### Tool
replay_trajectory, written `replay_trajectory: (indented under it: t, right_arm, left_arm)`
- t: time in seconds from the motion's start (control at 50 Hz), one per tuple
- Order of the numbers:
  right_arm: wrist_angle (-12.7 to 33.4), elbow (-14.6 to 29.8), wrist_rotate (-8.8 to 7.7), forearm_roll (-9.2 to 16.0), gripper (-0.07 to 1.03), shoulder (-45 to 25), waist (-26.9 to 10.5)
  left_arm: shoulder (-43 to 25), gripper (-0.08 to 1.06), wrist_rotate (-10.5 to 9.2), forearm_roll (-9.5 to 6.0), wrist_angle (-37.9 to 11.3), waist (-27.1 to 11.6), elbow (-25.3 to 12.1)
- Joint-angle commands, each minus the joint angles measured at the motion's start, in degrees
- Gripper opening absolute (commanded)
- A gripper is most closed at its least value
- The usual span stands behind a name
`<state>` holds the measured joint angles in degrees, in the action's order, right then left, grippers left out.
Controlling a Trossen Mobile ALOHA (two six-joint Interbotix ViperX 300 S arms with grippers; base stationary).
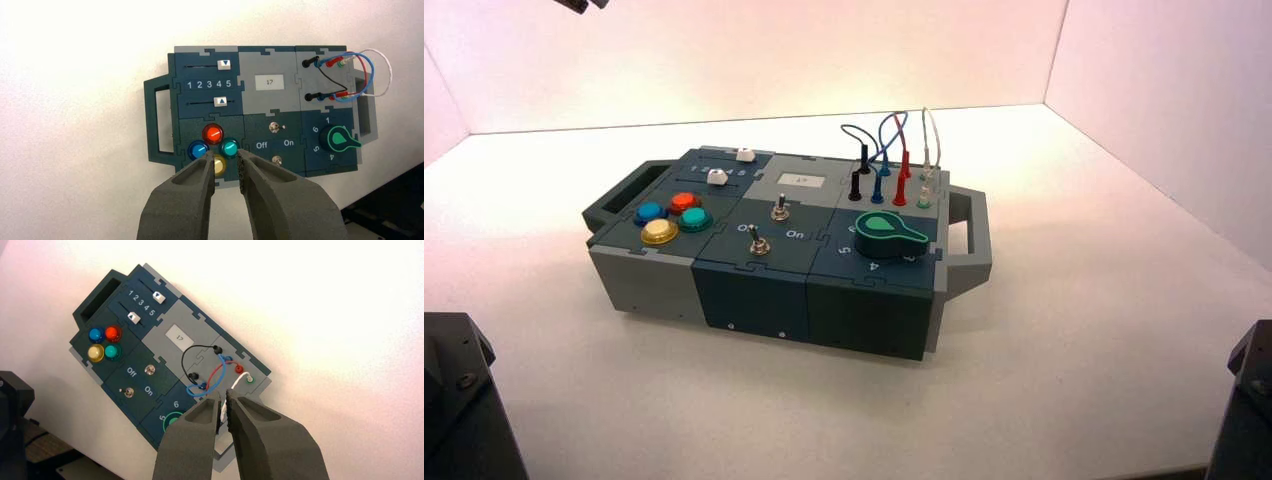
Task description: Push the red button with the left gripper.
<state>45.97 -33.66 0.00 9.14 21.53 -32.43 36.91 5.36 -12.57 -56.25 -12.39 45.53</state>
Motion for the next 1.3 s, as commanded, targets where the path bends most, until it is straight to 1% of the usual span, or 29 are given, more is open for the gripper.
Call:
replay_trajectory:
  t: [0.02,0.24,0.38,0.44,0.54,0.66,0.74,0.84,0.86,0.88,1.04,1.18,1.3]
  right_arm:
    - [-0.4,1.4,0.0,0.1,0.07,0.6,0.0]
    - [-0.4,1.3,0.09,0.1,0.07,0.7,0.0]
    - [-0.4,1.3,0.09,0.2,0.07,0.7,0.0]
    - [-0.4,1.2,0.0,0.2,0.07,0.7,-0.1]
    - [-0.4,1.2,0.0,0.3,0.07,0.7,-0.1]
    - [-0.4,1.4,-0.09,0.3,0.07,0.7,0.0]
    - [-0.4,1.4,-0.09,0.3,0.07,0.7,-0.1]
    - [-0.4,1.4,-0.09,0.3,0.07,0.7,0.0]
    - [-0.4,1.4,-0.09,0.4,0.07,0.7,-0.1]
    - [-0.4,1.4,-0.09,0.4,0.07,0.7,-0.1]
    - [-0.4,1.4,-0.18,0.4,0.07,0.9,-0.2]
    - [-0.4,1.4,-0.18,0.4,0.07,1.1,-0.2]
    - [-0.4,1.7,-0.18,0.4,0.07,1.1,-0.3]
  left_arm:
    - [0.1,0.27,0.09,-0.09,0.2,-0.3,-0.9]
    - [0.4,0.27,0.0,-0.09,0.1,-0.4,-0.7]
    - [-0.6,0.26,-0.09,-0.18,-0.1,-0.6,-0.4]
    - [-1.5,0.24,-0.09,-0.18,-0.2,-1.1,-0.2]
    - [-3.8,0.12,-0.09,-0.18,-0.3,-2.2,0.8]
    - [-6.2,0.1,0.09,-0.18,-0.1,-2.7,1.5]
    - [-7.8,0.03,0.53,-0.18,0.1,-3.1,1.4]
    - [-9.2,0.02,0.62,-0.09,0.1,-3.6,1.2]
    - [-10.4,-0.02,0.79,-0.09,0.1,-4.0,1.1]
    - [-10.9,-0.02,0.88,-0.09,0.1,-4.0,1.1]
    - [-14.9,-0.03,1.85,-0.18,0.1,-4.2,0.5]
    - [-17.8,-0.03,1.93,-0.18,0.2,-4.3,0.1]
    - [-20.1,-0.03,2.64,-0.18,0.4,-4.3,-0.5]
